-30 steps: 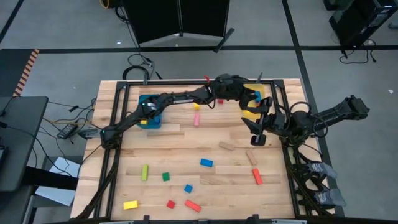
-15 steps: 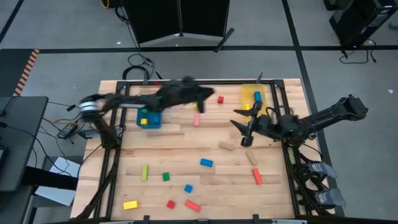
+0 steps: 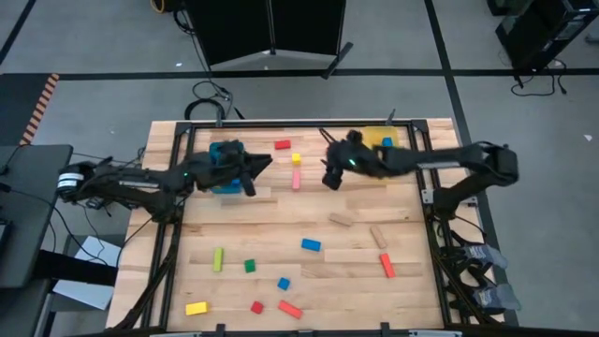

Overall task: Sort blocks by size
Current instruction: Put the small red block into the blue bin

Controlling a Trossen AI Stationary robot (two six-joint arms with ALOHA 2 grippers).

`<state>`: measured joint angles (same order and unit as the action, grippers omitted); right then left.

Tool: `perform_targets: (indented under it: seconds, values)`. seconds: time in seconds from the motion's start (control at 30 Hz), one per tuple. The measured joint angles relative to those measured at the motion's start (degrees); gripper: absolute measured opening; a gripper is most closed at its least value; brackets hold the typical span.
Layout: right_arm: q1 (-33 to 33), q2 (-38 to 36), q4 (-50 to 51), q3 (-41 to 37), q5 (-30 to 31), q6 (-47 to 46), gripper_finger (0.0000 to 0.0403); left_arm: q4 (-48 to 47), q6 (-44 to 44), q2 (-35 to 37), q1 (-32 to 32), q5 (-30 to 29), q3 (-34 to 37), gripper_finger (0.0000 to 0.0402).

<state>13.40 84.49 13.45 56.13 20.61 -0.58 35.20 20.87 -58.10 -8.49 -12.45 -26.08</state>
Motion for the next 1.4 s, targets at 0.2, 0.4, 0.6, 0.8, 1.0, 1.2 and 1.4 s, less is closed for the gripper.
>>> perform_targets:
  seconds: [0.2,0.4,0.6,0.8,1.0,1.2,1.4]
  values:
    - [8.6,6.7,7.5,6.8,-8.5,11.4,0.0232,-0.8,0.7,4.0,3.5,-1.6,3.1,0.0078]
    - [16.5,10.3,13.6,7.7,-15.8,20.0,0.0253,-0.6,0.5,6.6,6.0,-4.0,5.5,0.0078]
    - [20.3,13.9,13.0,7.7,-20.6,24.4,0.0263,0.2,0.5,8.0,7.5,-5.9,6.6,0.0078]
    - [21.5,18.0,11.2,7.7,-21.6,25.8,0.0263,0.2,0.4,8.0,8.7,-7.2,6.6,0.0078]
    - [22.2,22.4,7.3,7.7,-21.8,25.8,0.0263,0.3,0.4,7.9,9.6,-7.5,6.6,0.0078]
    - [22.5,24.6,5.1,7.7,-21.9,25.7,0.0231,0.2,0.4,7.9,10.2,-7.6,6.6,0.0078]
    - [22.2,24.8,4.3,7.7,-22.1,25.6,0.0142,0.2,0.4,7.9,10.2,-7.6,6.6,0.0078]
